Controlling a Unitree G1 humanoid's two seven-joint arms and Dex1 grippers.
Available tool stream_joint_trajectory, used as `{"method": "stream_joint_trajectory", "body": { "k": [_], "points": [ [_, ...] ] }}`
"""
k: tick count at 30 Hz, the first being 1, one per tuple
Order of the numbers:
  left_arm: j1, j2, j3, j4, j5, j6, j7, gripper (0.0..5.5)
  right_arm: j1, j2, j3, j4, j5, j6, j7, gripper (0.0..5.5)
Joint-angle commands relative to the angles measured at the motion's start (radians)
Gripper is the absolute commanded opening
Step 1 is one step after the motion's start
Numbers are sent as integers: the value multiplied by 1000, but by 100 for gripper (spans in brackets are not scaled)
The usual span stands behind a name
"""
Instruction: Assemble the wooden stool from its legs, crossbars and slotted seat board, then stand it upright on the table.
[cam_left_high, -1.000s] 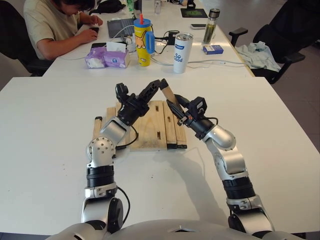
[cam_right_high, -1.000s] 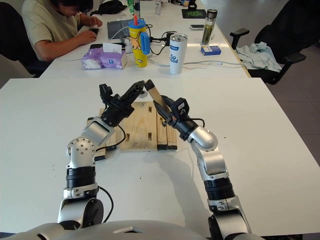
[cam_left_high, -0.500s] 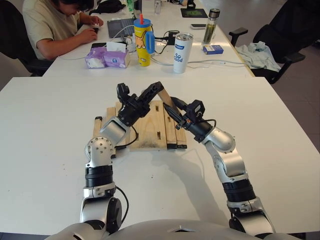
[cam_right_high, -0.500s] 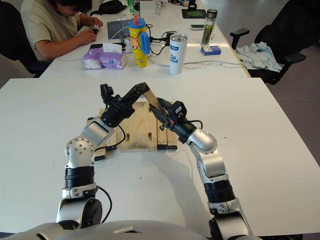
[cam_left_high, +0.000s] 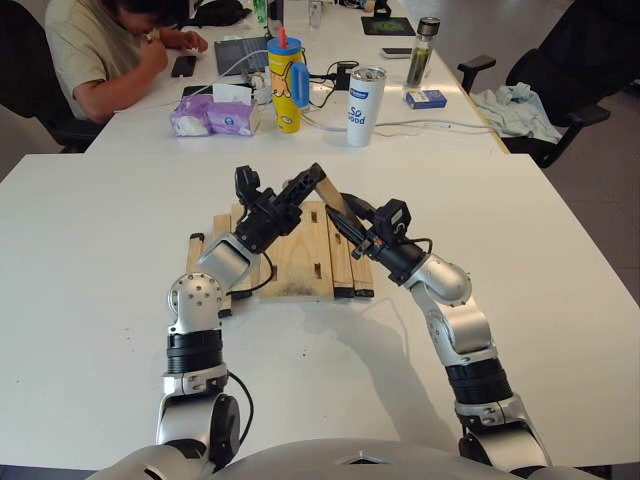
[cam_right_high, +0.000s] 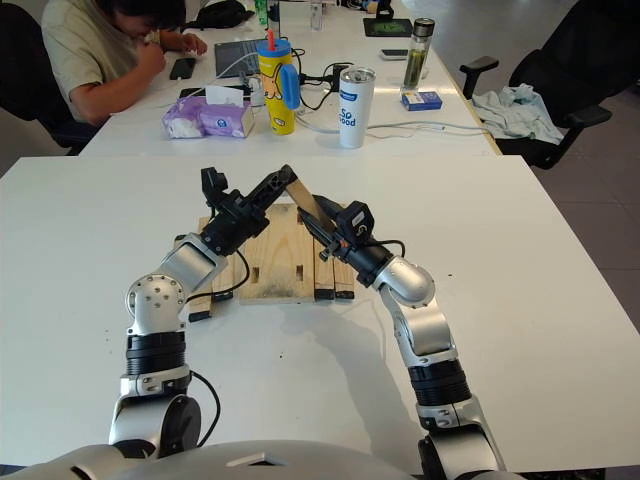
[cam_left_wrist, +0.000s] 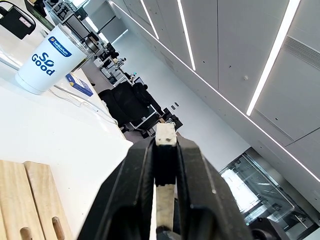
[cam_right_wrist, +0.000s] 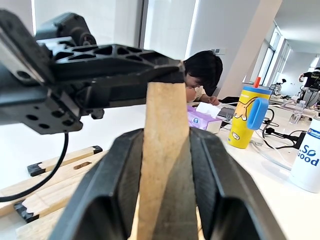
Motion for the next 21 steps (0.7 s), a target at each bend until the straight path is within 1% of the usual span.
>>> {"method": "stream_joint_trajectory", "body": {
  "k": [1, 6, 10, 12, 14, 21],
  "points": [
    [4, -8, 13, -1, 60, -78, 30, 46, 3, -8, 13, 20, -6, 66, -12, 194],
    [54, -40, 19, -70, 143, -190, 103, 46, 25, -32, 25, 29, -16, 168, -19, 278],
    [125, -56, 65, -161, 248, -332, 207, 46, 16, -10, -38, 24, 21, 244, -85, 280],
    [154, -44, 74, -178, 326, -406, 235, 46, 7, 2, -69, 38, 34, 266, -119, 280],
    [164, -45, 76, -160, 389, -469, 258, 46, -2, 4, -92, 62, 39, 273, -135, 280],
    [155, -14, 99, -29, 491, -571, 275, 46, -7, 18, -98, 68, 23, 269, -163, 280]
  ]
}}
